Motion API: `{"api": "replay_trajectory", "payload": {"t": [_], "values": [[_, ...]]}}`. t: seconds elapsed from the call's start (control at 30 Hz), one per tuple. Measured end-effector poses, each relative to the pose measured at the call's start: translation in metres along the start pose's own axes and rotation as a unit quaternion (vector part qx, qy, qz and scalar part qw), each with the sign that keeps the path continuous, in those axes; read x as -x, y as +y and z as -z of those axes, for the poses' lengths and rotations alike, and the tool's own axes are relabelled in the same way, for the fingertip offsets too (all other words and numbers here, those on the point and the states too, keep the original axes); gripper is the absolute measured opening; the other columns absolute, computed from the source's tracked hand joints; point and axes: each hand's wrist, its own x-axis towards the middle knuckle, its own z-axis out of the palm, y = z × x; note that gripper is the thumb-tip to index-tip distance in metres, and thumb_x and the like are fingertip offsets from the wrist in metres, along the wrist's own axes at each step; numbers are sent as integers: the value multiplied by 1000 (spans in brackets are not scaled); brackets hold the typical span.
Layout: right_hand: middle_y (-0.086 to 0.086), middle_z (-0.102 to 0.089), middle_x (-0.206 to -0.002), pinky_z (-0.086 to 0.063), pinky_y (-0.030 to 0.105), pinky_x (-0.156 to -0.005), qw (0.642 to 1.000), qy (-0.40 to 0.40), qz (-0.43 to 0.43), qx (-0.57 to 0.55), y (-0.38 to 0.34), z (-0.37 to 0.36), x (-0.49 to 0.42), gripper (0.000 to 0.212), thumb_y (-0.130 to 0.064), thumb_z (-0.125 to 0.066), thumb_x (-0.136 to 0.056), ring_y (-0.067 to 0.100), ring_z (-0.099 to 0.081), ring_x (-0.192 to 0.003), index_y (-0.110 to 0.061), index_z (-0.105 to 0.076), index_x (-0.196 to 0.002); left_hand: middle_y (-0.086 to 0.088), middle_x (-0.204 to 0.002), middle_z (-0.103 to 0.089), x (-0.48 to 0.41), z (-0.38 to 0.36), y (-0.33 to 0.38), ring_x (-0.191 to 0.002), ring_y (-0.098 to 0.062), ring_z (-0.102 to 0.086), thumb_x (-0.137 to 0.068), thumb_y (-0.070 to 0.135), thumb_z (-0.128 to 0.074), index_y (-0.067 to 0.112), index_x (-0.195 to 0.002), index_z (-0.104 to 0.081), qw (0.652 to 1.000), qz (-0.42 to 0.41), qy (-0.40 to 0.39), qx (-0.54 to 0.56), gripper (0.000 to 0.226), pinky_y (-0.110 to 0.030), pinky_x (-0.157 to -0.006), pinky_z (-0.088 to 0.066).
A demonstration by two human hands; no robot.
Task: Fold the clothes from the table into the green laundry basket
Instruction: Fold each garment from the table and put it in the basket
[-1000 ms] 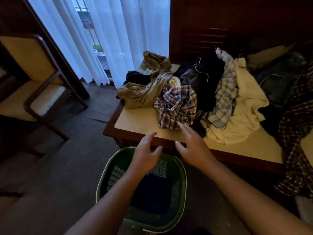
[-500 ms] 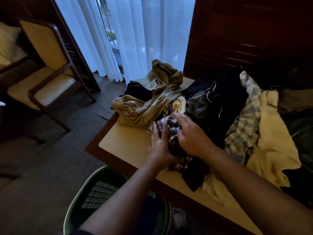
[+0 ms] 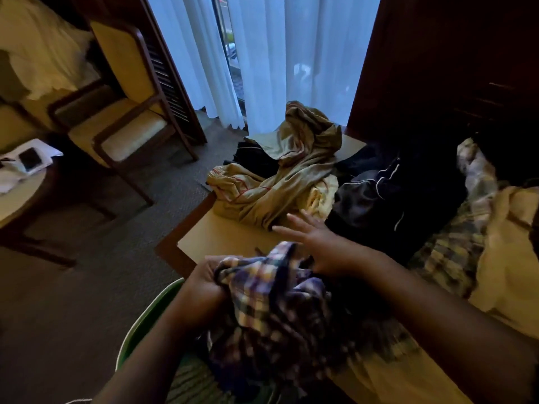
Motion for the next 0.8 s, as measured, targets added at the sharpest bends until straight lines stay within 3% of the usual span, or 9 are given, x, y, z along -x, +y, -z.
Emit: {"api": "replay_trajectory", "payload": {"t": [0.07, 0.2, 0.3, 0.37, 0.43, 0.53, 0.6, 0.7, 0.8], "values": [[3, -6, -171, 2, 53, -127, 998, -51, -2, 22, -10, -22, -8, 80, -38, -75, -88, 28, 13, -155, -38, -34, -156, -6, -93, -82, 2, 4, -9, -85, -15, -77, -80, -1, -79, 29, -97, -85, 997, -14, 73, -23, 35, -31, -76, -62], [-1, -66, -130, -49, 42, -103, 983, 22, -65, -172, -43, -42, 6, 36, -33, -64, -93, 22, -58, -123, -29, -66, -128, 4, -101, -78, -6, 10, -44, -96, -12, -73, -92, 4, -74, 30, -102, -76, 943, -35, 297, -147, 28, -47, -93, -59], [-2, -68, -120, -53, 41, -96, 943, 99, -147, -281, -57, -48, 12, 36, -17, -52, -94, 18, -62, -111, -30, -64, -125, -1, -121, -61, -4, 5, -64, -109, -18, -61, -93, 10, -73, 29, -123, -64, 891, -99, 364, -253, 37, -52, -97, -54], [-1, -69, -120, -54, 36, -94, 939, 167, -140, -267, -52, -48, 9, 36, -14, -54, -94, 17, -63, -111, -26, -65, -126, -7, -143, -43, -6, 5, -79, -131, -30, -48, -88, 28, -78, 33, -138, -57, 895, -98, 301, -315, 55, -59, -110, -47], [1, -68, -121, -53, 32, -94, 945, 233, -116, -198, -41, -44, 5, 34, -18, -57, -97, 17, -63, -111, -19, -64, -129, 3, -168, 1, -12, 1, -93, -156, -40, -5, -81, 55, -76, 53, -151, -38, 901, 11, 161, -402, 80, -65, -122, -22], [12, -60, -138, -42, 36, -114, 949, 295, -92, -58, -23, -29, -11, 42, -16, -56, -99, 25, -52, -133, -8, -57, -140, 7, -163, 42, -21, -11, -117, -143, -43, 44, -80, 64, -75, 68, -153, 0, 829, 167, -41, -532, 105, -77, -116, 0], [17, -44, -155, -27, 42, -125, 958, 262, -116, 18, -6, -17, -24, 55, -20, -56, -100, 31, -33, -150, -4, -43, -151, -4, -173, 16, -26, -16, -127, -150, -47, 33, -89, 52, -71, 64, -155, 1, 795, 192, -62, -572, 99, -79, -116, 0], [15, -19, -167, -24, 42, -123, 962, 121, -231, 83, 23, -2, -35, 89, -42, -63, -96, 32, -15, -155, -8, -13, -162, -5, -160, -35, -34, -10, -118, -156, -43, -14, -98, 22, -60, 54, -156, -27, 814, 156, 22, -559, 73, -63, -122, -25], [14, -51, -144, -40, 38, -109, 945, 140, -249, 156, 27, 5, -34, 65, -42, -70, -91, 32, -39, -135, -12, -48, -144, 4, -138, -54, -36, 7, -108, -136, -27, -42, -94, 7, -58, 45, -150, -45, 837, 109, 70, -532, 68, -44, -108, -45]]}}
